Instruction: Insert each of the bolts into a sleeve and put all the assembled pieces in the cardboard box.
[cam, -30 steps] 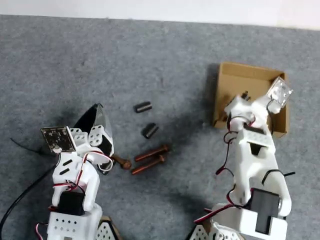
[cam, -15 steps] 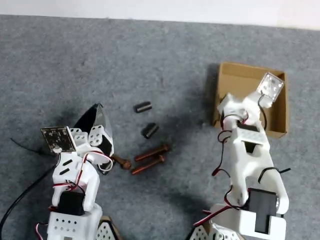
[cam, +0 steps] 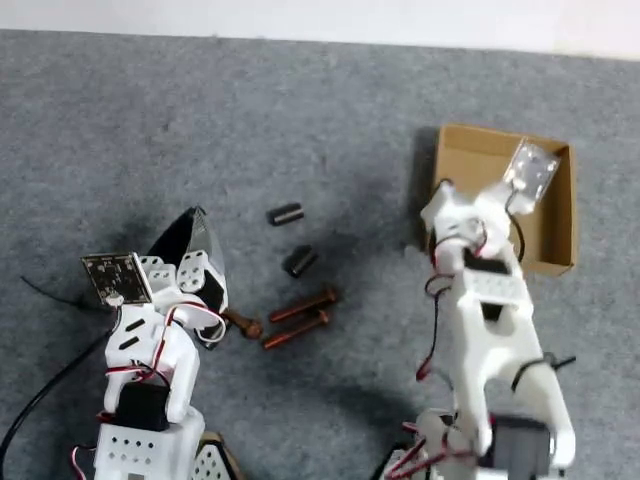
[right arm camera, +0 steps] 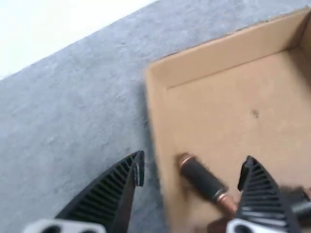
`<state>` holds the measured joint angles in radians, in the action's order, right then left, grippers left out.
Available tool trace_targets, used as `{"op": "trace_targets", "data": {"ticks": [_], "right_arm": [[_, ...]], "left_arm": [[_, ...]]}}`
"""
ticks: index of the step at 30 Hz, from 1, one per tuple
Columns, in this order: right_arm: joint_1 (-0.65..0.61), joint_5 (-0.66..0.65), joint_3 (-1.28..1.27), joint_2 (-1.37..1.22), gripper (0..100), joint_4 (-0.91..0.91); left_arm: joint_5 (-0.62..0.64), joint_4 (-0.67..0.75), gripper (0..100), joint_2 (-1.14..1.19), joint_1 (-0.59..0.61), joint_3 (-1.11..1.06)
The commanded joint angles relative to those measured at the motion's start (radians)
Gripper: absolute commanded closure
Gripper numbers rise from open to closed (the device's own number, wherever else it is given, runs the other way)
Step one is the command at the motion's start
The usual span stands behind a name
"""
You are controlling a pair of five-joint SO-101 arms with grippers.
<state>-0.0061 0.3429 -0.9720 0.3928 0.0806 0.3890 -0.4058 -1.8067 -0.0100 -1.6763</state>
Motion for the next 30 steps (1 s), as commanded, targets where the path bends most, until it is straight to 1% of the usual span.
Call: {"op": "trace_targets", "data": {"ticks": [1, 4, 5, 8, 10, 11, 13, 14, 15, 17, 19, 22, 25, 27, 30], "right_arm": [[-0.079, -0.012, -0.087, 0.196, 71.7, -0.002], [-0.15, -0.034, -0.18, 0.317, 71.7, -0.002], [-0.18, -0.083, -0.208, 0.349, 71.7, -0.002], [-0.303, -0.331, -0.265, 0.41, 71.7, 0.001], [-0.377, -0.459, -0.288, 0.414, 71.7, 0.001], [-0.4, -0.482, -0.295, 0.414, 71.7, 0.002], [-0.421, -0.488, -0.302, 0.414, 71.7, 0.005], [-0.423, -0.493, -0.3, 0.414, 71.7, 0.028], [-0.423, -0.508, -0.295, 0.412, 71.7, 0.097], [-0.44, -0.598, -0.24, 0.395, 71.7, 0.246], [-0.46, -0.654, -0.14, 0.351, 71.7, 0.311], [-0.461, -0.66, -0.024, 0.223, 71.7, 0.312], [-0.463, -0.664, 0.107, 0.051, 71.7, 0.315], [-0.469, -0.695, 0.22, -0.071, 71.7, 0.321], [-0.486, -0.778, 0.371, -0.257, 71.7, 0.397]], "left_arm": [[-0.005, 0.0, 96, -0.004, 0.004, -0.021], [-0.005, 0.0, 96, -0.004, 0.004, -0.021], [-0.005, 0.0, 96, -0.004, 0.004, -0.021], [-0.005, -0.002, 96, -0.004, 0.004, -0.021], [-0.006, -0.006, 96, -0.004, 0.005, -0.021], [-0.006, -0.006, 96, -0.004, 0.007, -0.021], [-0.006, -0.006, 96, -0.004, 0.008, -0.021], [-0.006, -0.006, 96, -0.004, 0.01, -0.021], [-0.006, -0.006, 96, -0.004, 0.01, -0.021], [-0.012, -0.005, 96, -0.004, 0.012, -0.021], [-0.049, -0.006, 96, -0.004, 0.012, -0.021], [-0.084, -0.008, 96, -0.004, 0.012, -0.021], [-0.083, -0.029, 96, -0.004, 0.021, -0.021], [-0.083, -0.034, 96, -0.005, 0.058, -0.021], [-0.083, -0.029, 96, -0.013, 0.13, -0.021]]}}
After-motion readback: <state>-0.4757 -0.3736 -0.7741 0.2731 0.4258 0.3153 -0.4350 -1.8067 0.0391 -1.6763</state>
